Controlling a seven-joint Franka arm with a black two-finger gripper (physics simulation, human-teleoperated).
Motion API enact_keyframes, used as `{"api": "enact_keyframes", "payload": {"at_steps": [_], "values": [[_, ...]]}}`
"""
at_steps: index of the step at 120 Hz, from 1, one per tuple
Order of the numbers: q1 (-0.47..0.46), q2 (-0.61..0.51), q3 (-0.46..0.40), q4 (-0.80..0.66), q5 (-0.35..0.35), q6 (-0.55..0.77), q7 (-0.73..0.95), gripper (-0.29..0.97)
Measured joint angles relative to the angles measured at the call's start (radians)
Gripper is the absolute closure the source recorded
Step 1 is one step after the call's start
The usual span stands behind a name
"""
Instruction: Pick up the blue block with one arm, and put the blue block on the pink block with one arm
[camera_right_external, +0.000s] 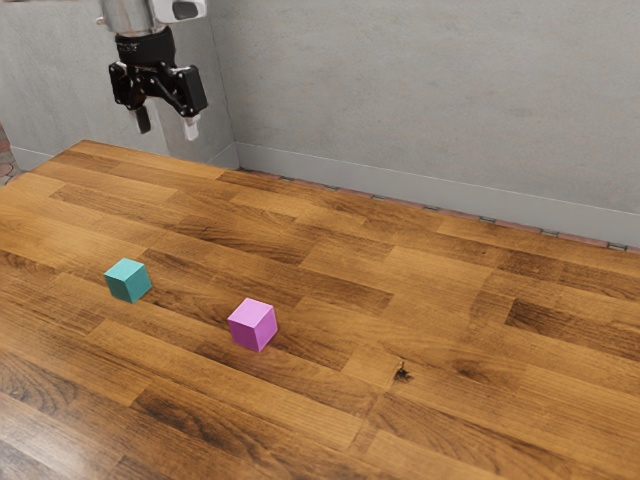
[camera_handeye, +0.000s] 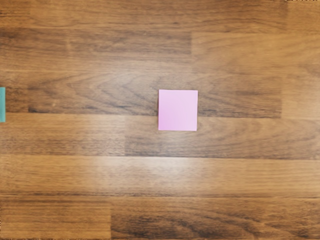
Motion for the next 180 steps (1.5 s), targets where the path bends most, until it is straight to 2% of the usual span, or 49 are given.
{"api": "enact_keyframes", "payload": {"at_steps": [28, 38, 49, 68, 91, 110, 125, 141, 148, 161, 180], "values": [[0.004, 0.001, 0.010, 0.002, -0.004, -0.005, 0.003, 0.00], [0.000, -0.045, 0.003, 0.180, -0.006, -0.036, 0.004, 0.00], [0.004, -0.079, -0.043, 0.240, -0.007, -0.067, 0.005, 0.00], [-0.027, -0.040, -0.053, 0.211, 0.012, -0.065, 0.007, 0.00], [0.067, 0.052, -0.062, 0.163, 0.035, 0.000, 0.010, 0.00], [0.000, 0.078, -0.085, 0.115, 0.092, 0.018, 0.015, 0.00], [-0.071, 0.027, -0.007, -0.201, 0.108, 0.158, 0.019, 0.00], [-0.078, -0.009, 0.036, -0.364, 0.108, 0.271, 0.020, 0.00], [-0.094, -0.014, 0.075, -0.396, 0.101, 0.301, 0.021, 0.00], [-0.134, -0.012, 0.199, -0.414, 0.071, 0.353, 0.039, 0.00], [-0.023, 0.081, 0.285, -0.363, -0.015, 0.426, 0.115, 0.00]]}}
